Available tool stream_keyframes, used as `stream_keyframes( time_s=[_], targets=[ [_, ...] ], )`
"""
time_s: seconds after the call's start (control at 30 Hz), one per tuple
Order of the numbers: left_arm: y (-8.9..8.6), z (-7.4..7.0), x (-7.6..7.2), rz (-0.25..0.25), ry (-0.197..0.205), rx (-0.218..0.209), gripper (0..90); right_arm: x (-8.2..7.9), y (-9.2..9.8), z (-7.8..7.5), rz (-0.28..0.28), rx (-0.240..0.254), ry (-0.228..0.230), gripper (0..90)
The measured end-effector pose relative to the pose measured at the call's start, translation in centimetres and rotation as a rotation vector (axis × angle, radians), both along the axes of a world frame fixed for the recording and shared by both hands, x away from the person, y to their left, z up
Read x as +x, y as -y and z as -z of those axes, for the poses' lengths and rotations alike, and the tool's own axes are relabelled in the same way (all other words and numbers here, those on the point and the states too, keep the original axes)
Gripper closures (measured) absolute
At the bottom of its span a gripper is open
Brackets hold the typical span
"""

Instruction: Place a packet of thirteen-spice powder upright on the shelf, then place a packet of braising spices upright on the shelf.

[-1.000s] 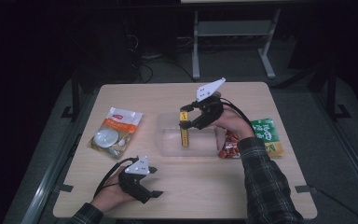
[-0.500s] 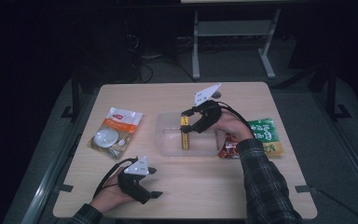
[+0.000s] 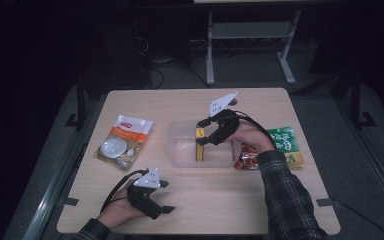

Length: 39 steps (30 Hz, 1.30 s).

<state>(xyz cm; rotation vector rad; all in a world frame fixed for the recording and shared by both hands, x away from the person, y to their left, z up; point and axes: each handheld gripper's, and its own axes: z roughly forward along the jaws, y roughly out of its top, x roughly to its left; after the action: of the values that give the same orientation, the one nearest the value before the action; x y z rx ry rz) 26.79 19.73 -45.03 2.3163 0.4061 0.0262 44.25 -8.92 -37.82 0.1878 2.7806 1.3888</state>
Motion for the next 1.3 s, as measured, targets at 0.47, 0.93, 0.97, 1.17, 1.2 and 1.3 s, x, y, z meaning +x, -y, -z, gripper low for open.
stream_keyframes(
  time_s=[0.47,0.93,0.97,1.17,1.2,1.3],
  targets=[
    [-0.1,0.0,0.1,-0.004,-0.012,-0.013,14.6,-3.1,1.6,-2.8,0.111,0.033,0.042,18.1],
    [-0.1,0.0,0.1,0.006,-0.018,-0.011,14.5,-8.1,3.6,-3.0,0.210,0.023,0.083,18.0],
    [-0.1,0.0,0.1,0.006,-0.018,-0.011,14.5,-8.1,3.6,-3.0,0.210,0.023,0.083,18.0],
    [-0.2,-0.1,0.1,0.000,-0.015,-0.015,14.5,-10.8,3.9,-2.1,0.207,0.015,0.082,22.6],
    [-0.3,-0.1,0.2,0.000,-0.013,-0.013,14.5,-11.2,4.1,-2.0,0.209,0.020,0.077,23.5],
    [-0.3,-0.1,0.3,0.010,-0.010,-0.005,14.5,-11.9,4.3,-1.8,0.218,0.015,0.086,25.5]
  ],
)
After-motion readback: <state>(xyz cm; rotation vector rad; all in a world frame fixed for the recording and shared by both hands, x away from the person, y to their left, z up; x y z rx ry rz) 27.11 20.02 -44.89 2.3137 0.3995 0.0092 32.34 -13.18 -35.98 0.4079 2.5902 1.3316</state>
